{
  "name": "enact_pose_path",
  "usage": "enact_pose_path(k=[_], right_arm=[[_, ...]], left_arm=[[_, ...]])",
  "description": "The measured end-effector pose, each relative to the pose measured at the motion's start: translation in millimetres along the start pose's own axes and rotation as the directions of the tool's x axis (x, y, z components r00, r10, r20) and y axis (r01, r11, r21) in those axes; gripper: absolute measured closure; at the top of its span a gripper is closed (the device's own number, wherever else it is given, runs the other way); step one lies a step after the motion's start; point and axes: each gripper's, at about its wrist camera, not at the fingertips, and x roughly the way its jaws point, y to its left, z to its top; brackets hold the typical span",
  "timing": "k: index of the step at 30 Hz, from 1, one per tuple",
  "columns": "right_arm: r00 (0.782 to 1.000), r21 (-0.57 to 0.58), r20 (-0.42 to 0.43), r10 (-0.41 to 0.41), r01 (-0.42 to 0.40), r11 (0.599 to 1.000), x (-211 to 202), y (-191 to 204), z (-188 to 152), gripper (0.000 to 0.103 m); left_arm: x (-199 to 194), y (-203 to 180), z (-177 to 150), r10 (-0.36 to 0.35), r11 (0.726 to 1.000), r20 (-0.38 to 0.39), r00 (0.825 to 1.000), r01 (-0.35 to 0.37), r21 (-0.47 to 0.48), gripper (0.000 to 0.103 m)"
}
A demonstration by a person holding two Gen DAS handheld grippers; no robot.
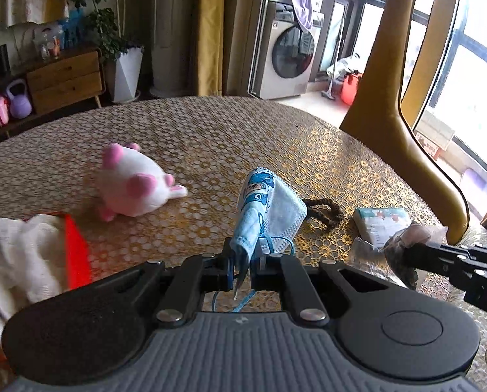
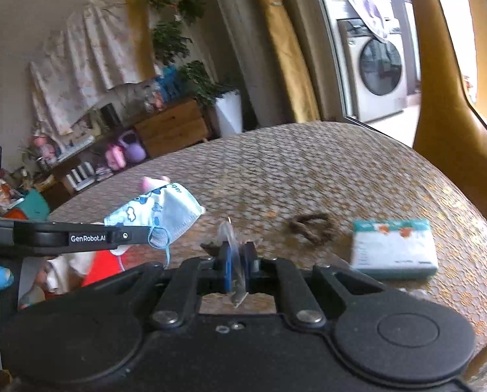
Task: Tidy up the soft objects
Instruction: 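Carry the mask with the left gripper while the right gripper carries the bag over the tin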
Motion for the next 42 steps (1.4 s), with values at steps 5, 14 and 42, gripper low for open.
enact_pose_path(k=[5, 14, 42], right_arm=[[0.999, -0.037, 0.012, 0.040, -0.040, 0.999, -6, 28, 7, 0.096], [0.993, -0.095, 0.008, 0.115, -0.114, 0.989, -4, 79, 14, 0.096], [0.941, -0.242, -0.204, 0.270, -0.315, 0.918, 83, 228, -12, 0.095]], left_arm=[[-31, 25, -3, 0.022, 1.000, 0.023, 1.000, -0.022, -0.015, 0.094], [-80, 80, -15, 0.074, 0.995, 0.068, 0.995, -0.069, -0.066, 0.094], [-102, 248, -50, 0.346, 0.913, -0.026, 0.938, -0.343, -0.222, 0.094]])
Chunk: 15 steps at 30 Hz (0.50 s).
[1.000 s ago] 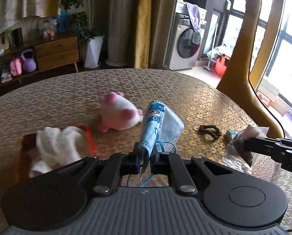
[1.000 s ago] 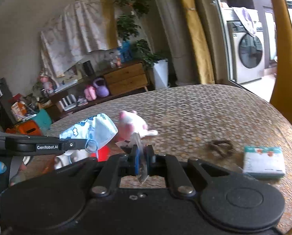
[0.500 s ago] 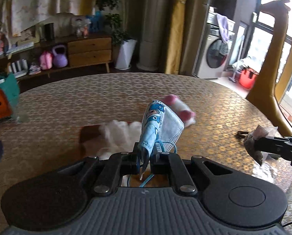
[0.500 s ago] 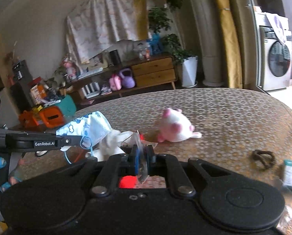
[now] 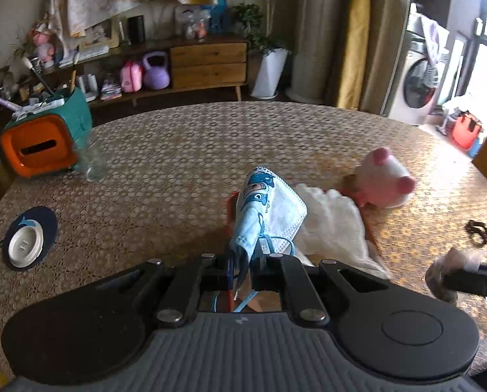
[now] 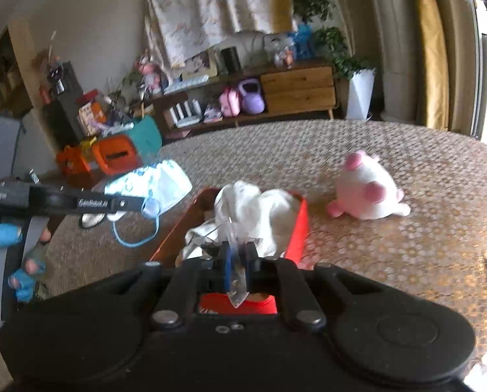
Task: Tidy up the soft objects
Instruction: 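Carry the mask with the left gripper while the right gripper carries the bag over the tin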
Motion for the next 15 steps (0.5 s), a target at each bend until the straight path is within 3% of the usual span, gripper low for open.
enact_pose_path(k=[15], right_arm=[[0.993, -0.058, -0.118, -0.002, -0.005, 0.998, 70, 11, -6, 0.095]], left_arm=[[74, -23, 12, 0.060, 0.998, -0.047, 0.997, -0.061, -0.017, 0.094]])
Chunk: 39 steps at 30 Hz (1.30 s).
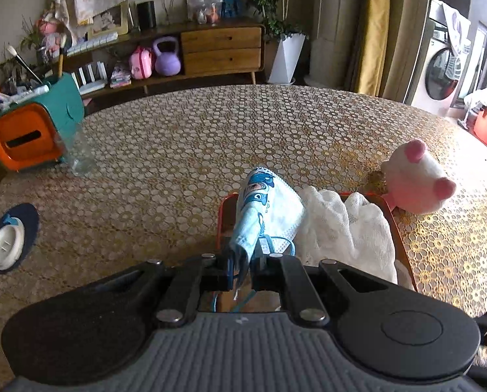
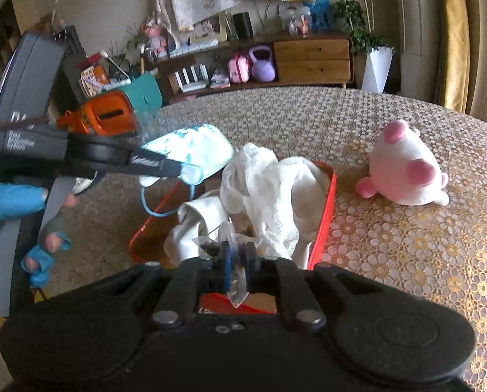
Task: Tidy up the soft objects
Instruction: 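Carry the mask with the left gripper while the right gripper carries the bag over the tin, then open the left gripper dropping the mask while the right gripper drops the bag into the tin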
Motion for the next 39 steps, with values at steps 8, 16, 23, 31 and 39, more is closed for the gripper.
enact_pose_path(k=[8, 16, 23, 31, 39], right_arm=[[0.998, 0.005, -0.056, -0.005, 0.005, 1.000, 29, -4, 2, 0.095], [0.996, -0.021, -0.094, -0.008, 0.006, 1.000, 47, -1, -3, 0.091], [0.992, -0.014, -0.125, -0.007, 0.005, 1.000, 53, -2, -7, 0.081], [0.993, -0.024, -0.116, 0.003, -0.006, 1.000, 46, 0, -10, 0.064], [0.997, -0.005, -0.073, 0.012, -0.013, 1.000, 25, -2, -6, 0.049]], left_arm=[[28, -10, 1, -0.033, 0.999, -0.061, 0.998, 0.031, -0.023, 0.094], [41, -9, -3, -0.074, 0.997, -0.119, 0.990, 0.070, -0.034, 0.094], [41, -9, -5, -0.059, 0.998, -0.119, 0.991, 0.060, 0.004, 0.093], [28, -4, -5, -0.082, 0.997, -0.075, 0.994, 0.082, -0.006, 0.037], [4, 0, -3, -0.098, 0.995, -0.032, 0.995, 0.098, -0.019, 0.031]])
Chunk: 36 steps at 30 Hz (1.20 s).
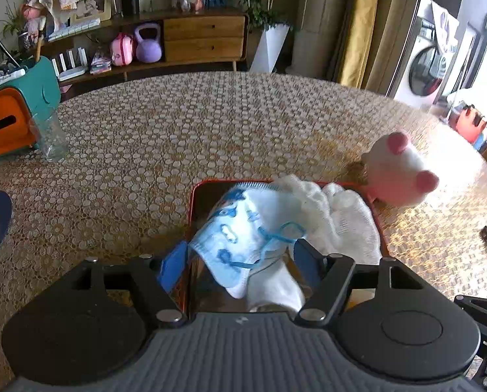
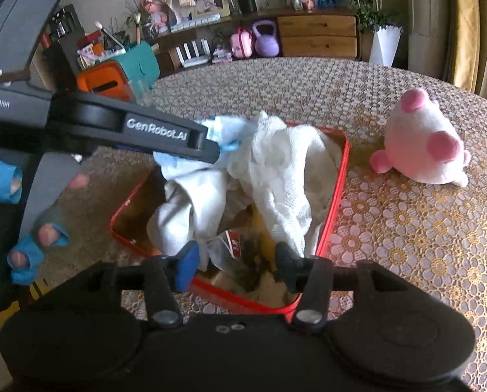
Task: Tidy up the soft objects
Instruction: 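Open the left gripper dropping the mask while the right gripper drops the bag into the tin, then move the left gripper to the brown hair tie while the right gripper moves to the plastic sheet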
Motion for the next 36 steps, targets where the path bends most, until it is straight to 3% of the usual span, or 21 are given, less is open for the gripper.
enact_pose_path(k=[11, 16, 17, 19, 29, 36], right_arm=[[0.993, 0.035, 0.112, 0.042, -0.046, 0.998, -61, -3, -4, 0.034], [0.984, 0.052, 0.174, 0.030, -0.040, 0.998, -97, -9, -11, 0.028], [0.982, 0.055, 0.187, 0.027, -0.038, 0.998, -103, -12, -13, 0.026], [0.978, 0.066, 0.209, 0.011, -0.025, 0.998, -117, -17, -18, 0.023], [0.955, 0.190, 0.279, -0.097, 0.044, 0.981, -173, -65, -49, 0.013], [0.930, 0.253, 0.311, -0.196, 0.118, 0.960, -206, -103, -76, 0.007]], left_arm=[[-50, -17, -10, -0.027, 0.997, 0.075, 0.997, 0.022, 0.072, 0.031], [-76, -36, -16, -0.076, 0.991, 0.103, 0.992, 0.063, 0.117, 0.031], [-80, -41, -17, -0.084, 0.989, 0.108, 0.991, 0.070, 0.128, 0.026], [-87, -51, -20, -0.096, 0.986, 0.121, 0.988, 0.078, 0.146, 0.018], [-100, -105, -32, -0.192, 0.963, 0.110, 0.975, 0.166, 0.210, 0.018], [-99, -160, -42, -0.282, 0.930, 0.082, 0.956, 0.251, 0.267, 0.009]])
